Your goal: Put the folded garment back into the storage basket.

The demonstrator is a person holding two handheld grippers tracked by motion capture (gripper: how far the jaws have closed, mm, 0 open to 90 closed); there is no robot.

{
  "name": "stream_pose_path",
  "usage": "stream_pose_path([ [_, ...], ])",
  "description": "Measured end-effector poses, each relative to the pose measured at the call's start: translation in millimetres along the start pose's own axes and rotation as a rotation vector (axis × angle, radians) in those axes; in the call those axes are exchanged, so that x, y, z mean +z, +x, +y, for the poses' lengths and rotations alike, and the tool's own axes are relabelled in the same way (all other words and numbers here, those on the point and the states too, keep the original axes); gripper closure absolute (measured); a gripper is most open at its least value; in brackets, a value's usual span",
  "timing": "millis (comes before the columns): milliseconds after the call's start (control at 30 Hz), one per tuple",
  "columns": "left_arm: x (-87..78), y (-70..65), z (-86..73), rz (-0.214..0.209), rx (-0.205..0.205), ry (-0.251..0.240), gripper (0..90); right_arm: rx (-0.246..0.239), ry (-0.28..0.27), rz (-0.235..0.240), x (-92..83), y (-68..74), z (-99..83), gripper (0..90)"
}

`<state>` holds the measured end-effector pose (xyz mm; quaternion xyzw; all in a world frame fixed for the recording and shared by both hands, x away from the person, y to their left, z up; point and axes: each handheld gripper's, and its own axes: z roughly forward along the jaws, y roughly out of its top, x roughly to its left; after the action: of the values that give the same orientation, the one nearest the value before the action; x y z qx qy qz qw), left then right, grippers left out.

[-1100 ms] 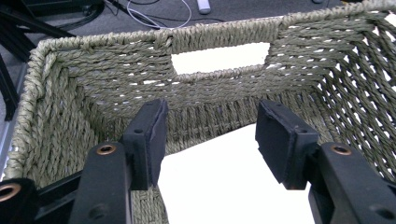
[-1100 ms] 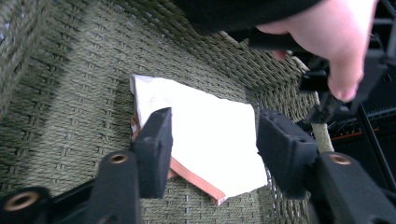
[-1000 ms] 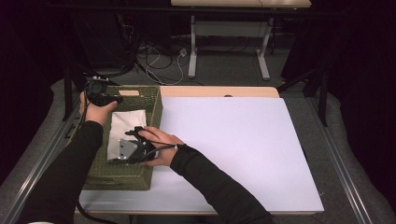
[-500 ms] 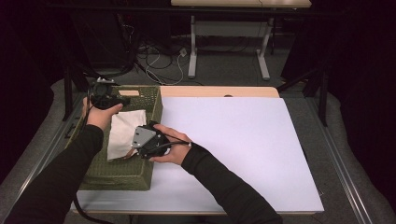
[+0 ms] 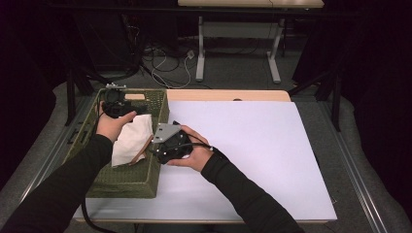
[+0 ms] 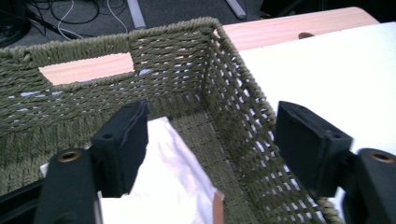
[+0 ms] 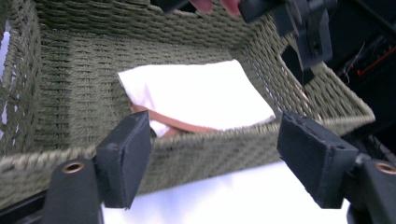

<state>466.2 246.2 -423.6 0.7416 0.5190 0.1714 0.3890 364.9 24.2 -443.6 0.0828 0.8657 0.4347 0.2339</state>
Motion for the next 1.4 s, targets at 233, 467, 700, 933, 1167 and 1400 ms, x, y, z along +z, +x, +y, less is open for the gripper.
stream_pose_path([
  [233,-4.2,-15.7,-4.8,-0.009,0.006,-0.002,14.7,0.072,0.026,0.012,-16.6,-8.2,-8.8,15.8],
  [467,-9.2,-28.6,-9.4,-0.041,0.003,-0.007,12.6,0.108,0.059,-0.033,-30.2,-13.3,-22.3,9.0],
  [700,-9.9,-43.3,-20.3,-0.08,-0.034,0.012,4.6,0.188,0.097,-0.045,-39.5,-21.2,-36.4,0.6],
  [933,-11.3,-59.7,-28.7,-0.114,-0.032,-0.009,0.7,0.217,0.102,-0.087,-56.6,-26.5,-48.7,0.0],
  [1167,-14.2,-73.5,-34.8,-0.127,-0.031,-0.055,0.1,0.252,0.098,-0.092,-68.4,-30.3,-60.6,0.0],
  [1400,-19.4,-90.4,-41.8,-0.095,0.036,-0.063,0.1,0.28,0.081,-0.102,-80.3,-33.0,-71.1,0.0],
])
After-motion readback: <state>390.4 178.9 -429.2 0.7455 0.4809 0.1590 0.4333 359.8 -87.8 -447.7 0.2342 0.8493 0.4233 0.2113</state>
